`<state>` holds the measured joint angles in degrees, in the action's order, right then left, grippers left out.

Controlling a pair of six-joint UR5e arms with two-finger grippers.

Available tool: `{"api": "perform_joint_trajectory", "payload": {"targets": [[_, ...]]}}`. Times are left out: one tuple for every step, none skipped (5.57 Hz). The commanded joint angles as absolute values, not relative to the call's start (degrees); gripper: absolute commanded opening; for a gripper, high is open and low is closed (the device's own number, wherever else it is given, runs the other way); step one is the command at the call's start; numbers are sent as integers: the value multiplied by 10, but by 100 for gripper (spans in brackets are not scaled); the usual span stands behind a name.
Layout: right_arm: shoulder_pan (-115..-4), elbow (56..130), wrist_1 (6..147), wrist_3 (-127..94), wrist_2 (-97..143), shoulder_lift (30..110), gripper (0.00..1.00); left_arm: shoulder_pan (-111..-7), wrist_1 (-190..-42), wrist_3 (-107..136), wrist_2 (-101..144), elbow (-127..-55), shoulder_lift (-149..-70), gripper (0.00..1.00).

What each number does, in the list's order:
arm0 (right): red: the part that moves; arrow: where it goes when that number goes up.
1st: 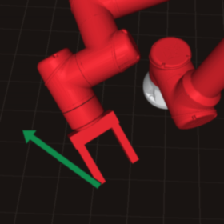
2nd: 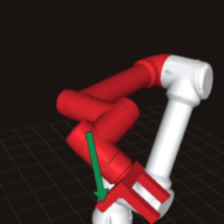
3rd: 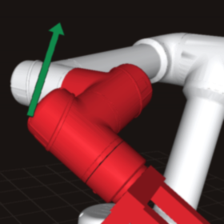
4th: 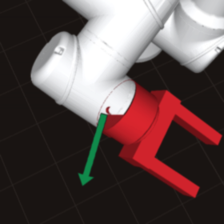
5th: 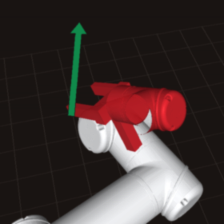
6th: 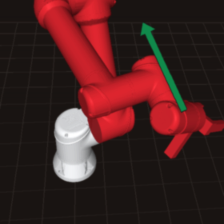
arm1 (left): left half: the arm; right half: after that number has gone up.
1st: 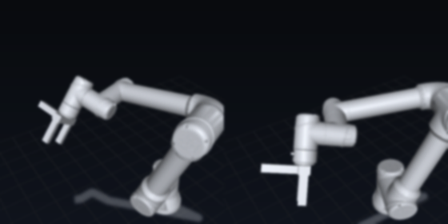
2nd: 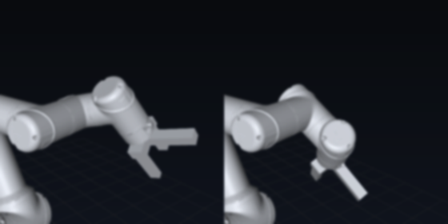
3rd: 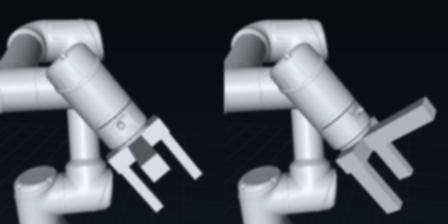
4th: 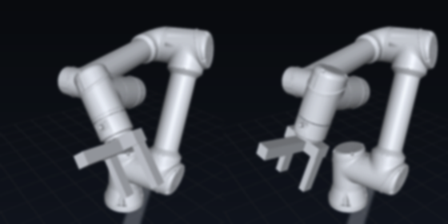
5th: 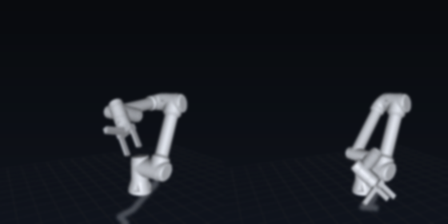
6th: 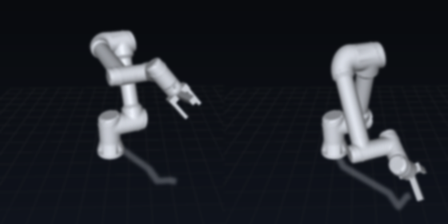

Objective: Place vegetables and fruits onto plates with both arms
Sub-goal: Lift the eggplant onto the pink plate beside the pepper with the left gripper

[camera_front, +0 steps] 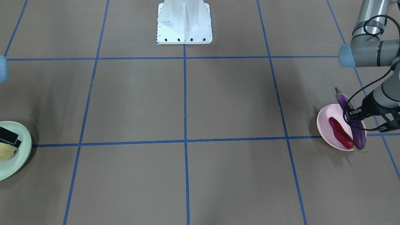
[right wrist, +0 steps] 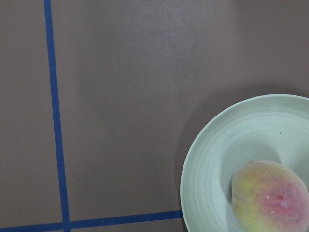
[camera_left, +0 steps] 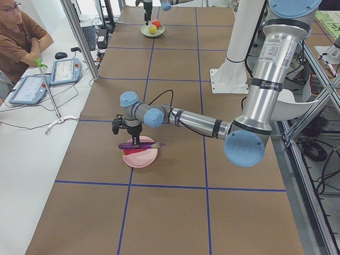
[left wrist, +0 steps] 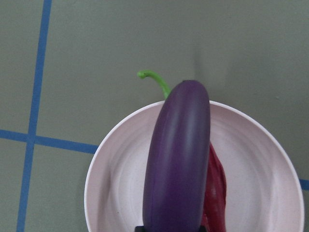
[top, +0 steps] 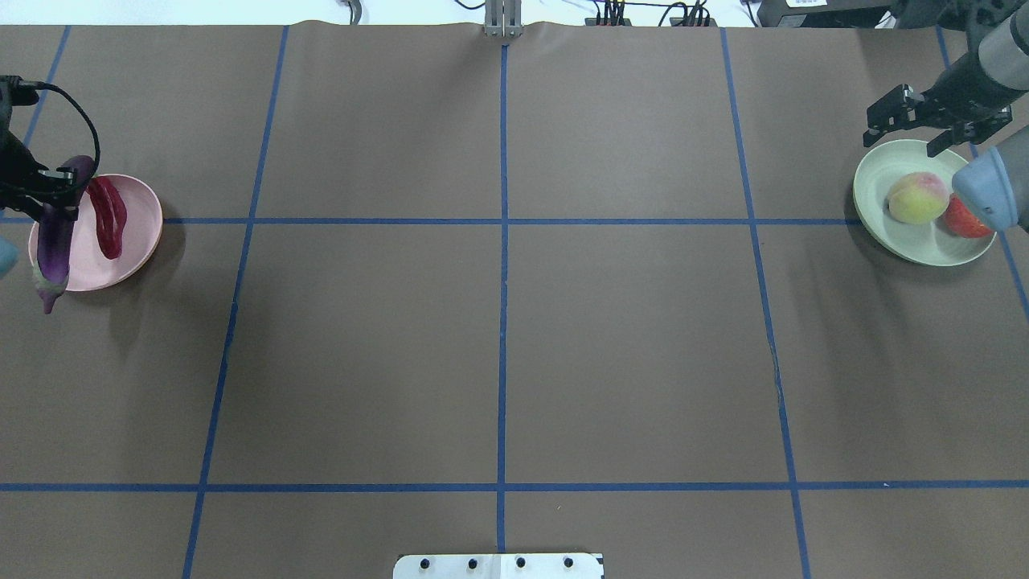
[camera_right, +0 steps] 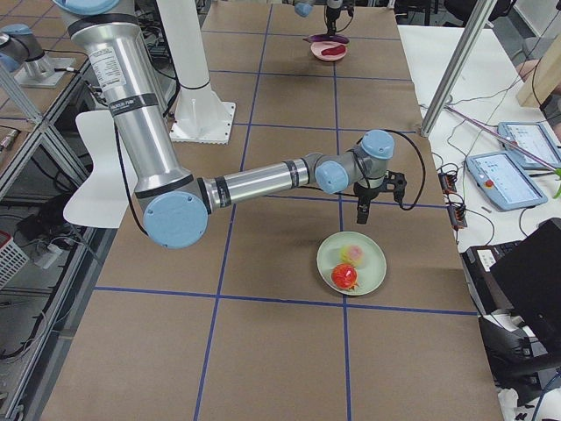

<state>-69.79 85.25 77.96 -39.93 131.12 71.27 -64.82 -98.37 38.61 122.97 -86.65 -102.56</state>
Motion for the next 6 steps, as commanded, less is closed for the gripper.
{"api": "perform_joint_trajectory", "payload": {"targets": [[-698,864,780,-400,1311,718,100,-649,-984,386,1229,-852,-1027,100],[-698,875,780,-400,1311,726,100,-655,-984,386,1229,-851,-1027,100],[-698,876,780,-400,1311,728,100,-660,-984,386,1230,-852,-1030,100],[-698,880,780,-400,1312,729,100,-659,-984,394,1231,-850,-1041,100],[-698,880,780,-399,1311,732,100,-659,-984,395,1231,-849,-1042,100],[-698,882,780,-399,1311,732,100,-659,-984,394,1232,-852,-1043,100]]}}
